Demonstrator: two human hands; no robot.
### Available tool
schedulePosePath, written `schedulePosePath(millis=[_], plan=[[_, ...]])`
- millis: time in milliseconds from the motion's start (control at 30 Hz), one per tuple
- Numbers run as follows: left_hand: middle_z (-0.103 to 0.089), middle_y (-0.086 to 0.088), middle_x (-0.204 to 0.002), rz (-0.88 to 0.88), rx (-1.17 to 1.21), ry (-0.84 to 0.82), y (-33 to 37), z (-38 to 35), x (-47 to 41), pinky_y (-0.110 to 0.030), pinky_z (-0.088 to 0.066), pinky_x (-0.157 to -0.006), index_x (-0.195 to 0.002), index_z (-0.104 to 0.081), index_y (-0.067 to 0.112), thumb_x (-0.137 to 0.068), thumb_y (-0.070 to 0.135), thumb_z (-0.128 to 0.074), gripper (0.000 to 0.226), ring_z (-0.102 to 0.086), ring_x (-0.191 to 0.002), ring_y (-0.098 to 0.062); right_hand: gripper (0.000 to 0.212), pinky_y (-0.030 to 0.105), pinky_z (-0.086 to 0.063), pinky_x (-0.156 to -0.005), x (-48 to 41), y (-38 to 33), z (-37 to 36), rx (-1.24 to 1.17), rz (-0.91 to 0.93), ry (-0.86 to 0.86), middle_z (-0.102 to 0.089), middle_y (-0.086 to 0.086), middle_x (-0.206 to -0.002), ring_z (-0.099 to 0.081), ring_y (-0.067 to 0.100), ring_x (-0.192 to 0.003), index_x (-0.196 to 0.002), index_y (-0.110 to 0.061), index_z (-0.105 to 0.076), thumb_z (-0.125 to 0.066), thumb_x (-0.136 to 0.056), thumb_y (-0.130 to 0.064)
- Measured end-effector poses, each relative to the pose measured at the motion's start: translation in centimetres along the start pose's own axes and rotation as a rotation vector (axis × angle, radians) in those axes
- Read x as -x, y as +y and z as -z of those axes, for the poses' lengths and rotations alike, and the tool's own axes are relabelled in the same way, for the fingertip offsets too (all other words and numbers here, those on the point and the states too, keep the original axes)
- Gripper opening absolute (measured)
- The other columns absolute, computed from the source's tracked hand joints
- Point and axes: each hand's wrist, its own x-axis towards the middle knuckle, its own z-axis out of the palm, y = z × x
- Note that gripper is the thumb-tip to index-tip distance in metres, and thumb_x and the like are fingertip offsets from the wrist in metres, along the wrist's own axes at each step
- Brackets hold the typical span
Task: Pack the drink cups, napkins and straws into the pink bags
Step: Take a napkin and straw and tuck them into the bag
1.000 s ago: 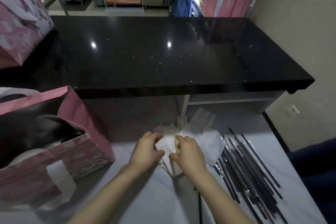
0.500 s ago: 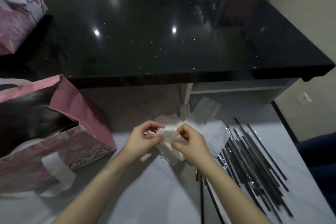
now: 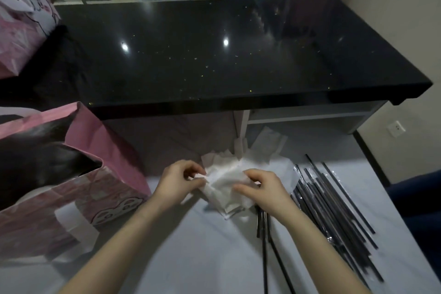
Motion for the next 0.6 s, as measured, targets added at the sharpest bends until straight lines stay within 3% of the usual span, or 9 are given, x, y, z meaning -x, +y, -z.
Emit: schedulePosePath(millis=[33, 100, 200, 300, 367, 433, 500, 600], plan=[[-0.065, -0.004, -0.083, -0.013, 0.02, -0.02, 0.2, 0.3, 0.2, -0.018, -0.05, -0.066, -0.07, -0.07, 0.031, -0.067, 0.005, -0.082, 0.029, -0.064, -0.071, -0.014, 0.011, 0.016, -0.043, -0.079, 0.2, -0.2, -0.2, 0.001, 0.023, -0.081, -0.065, -0.014, -0.094, -0.057, -0.004, -0.088, -0.075, -0.021, -0.07, -0.08, -0.077, -0.016], [-0.064, -0.009, -0.089, -0.041, 0.085, -0.073, 0.9, 1.0, 1.0, -0.025, -0.053, -0.073, -0.07, -0.07, 0.024, -0.069, 0.003, -0.083, 0.025, -0.067, -0.076, -0.017, 0.012, 0.021, -0.039, -0.1, 0.5, -0.6, -0.7, 0.101, 0.106, -0.162, -0.058, -0.009, -0.129, -0.05, 0.004, -0.118, -0.083, -0.013, -0.074, -0.081, -0.075, -0.017], [-0.065, -0.012, -0.098, -0.081, 0.238, -0.136, 2.1, 1.9, 2.3, -0.035, -0.057, -0.076, -0.073, -0.065, 0.01, -0.072, -0.001, -0.081, 0.019, -0.068, -0.081, -0.023, 0.015, 0.026, -0.034, -0.107, 0.9, -2.0, -1.5, 0.205, 0.201, -0.197, -0.048, -0.01, -0.141, -0.043, 0.008, -0.127, -0.088, -0.014, -0.076, -0.08, -0.076, -0.021], [-0.072, -0.011, -0.096, -0.104, 0.362, -0.167, 3.6, 3.1, 3.7, -0.035, -0.056, -0.078, -0.077, -0.063, 0.007, -0.076, 0.0, -0.077, 0.016, -0.07, -0.086, -0.024, 0.012, 0.03, -0.04, -0.102, 1.6, -3.9, -1.7, 0.197, 0.24, -0.154, -0.058, -0.007, -0.128, -0.053, 0.01, -0.118, -0.087, -0.015, -0.076, -0.08, -0.076, -0.019], [-0.073, -0.01, -0.091, -0.15, 0.408, -0.155, 4.6, 4.0, 4.9, -0.03, -0.055, -0.075, -0.081, -0.062, 0.009, -0.079, 0.003, -0.077, 0.015, -0.07, -0.085, -0.022, 0.01, 0.032, -0.046, -0.09, 2.5, -5.3, -1.6, 0.161, 0.27, -0.099, -0.066, -0.007, -0.101, -0.06, 0.01, -0.099, -0.083, -0.015, -0.075, -0.078, -0.074, -0.013], [-0.07, -0.008, -0.087, -0.194, 0.439, -0.13, 5.6, 5.1, 6.4, -0.025, -0.05, -0.067, -0.087, -0.062, 0.016, -0.077, 0.02, -0.077, 0.019, -0.065, -0.078, -0.016, 0.013, 0.029, -0.047, -0.076, 3.7, -7.1, -1.1, 0.11, 0.303, -0.049, -0.066, -0.009, -0.081, -0.059, 0.008, -0.082, -0.08, -0.021, -0.073, -0.077, -0.073, -0.01], [-0.066, -0.006, -0.092, -0.236, 0.461, -0.145, 6.5, 6.4, 7.8, -0.028, -0.049, -0.069, -0.1, -0.06, 0.027, -0.072, 0.036, -0.078, 0.034, -0.062, -0.081, -0.017, 0.015, 0.027, -0.047, -0.069, 4.8, -9.0, -0.5, 0.074, 0.332, -0.037, -0.067, -0.009, -0.077, -0.061, 0.008, -0.077, -0.082, -0.026, -0.072, -0.075, -0.076, -0.012], [-0.064, 0.001, -0.1, -0.341, 0.345, -0.136, 7.5, 8.7, 9.8, -0.028, -0.054, -0.075, -0.119, -0.054, 0.037, -0.065, 0.041, -0.084, 0.062, -0.065, -0.091, -0.016, 0.018, 0.029, -0.052, -0.071, 6.2, -12.3, -0.1, 0.074, 0.417, -0.082, -0.068, -0.012, -0.086, -0.065, 0.009, -0.083, -0.092, -0.029, -0.067, -0.076, -0.079, -0.022]])
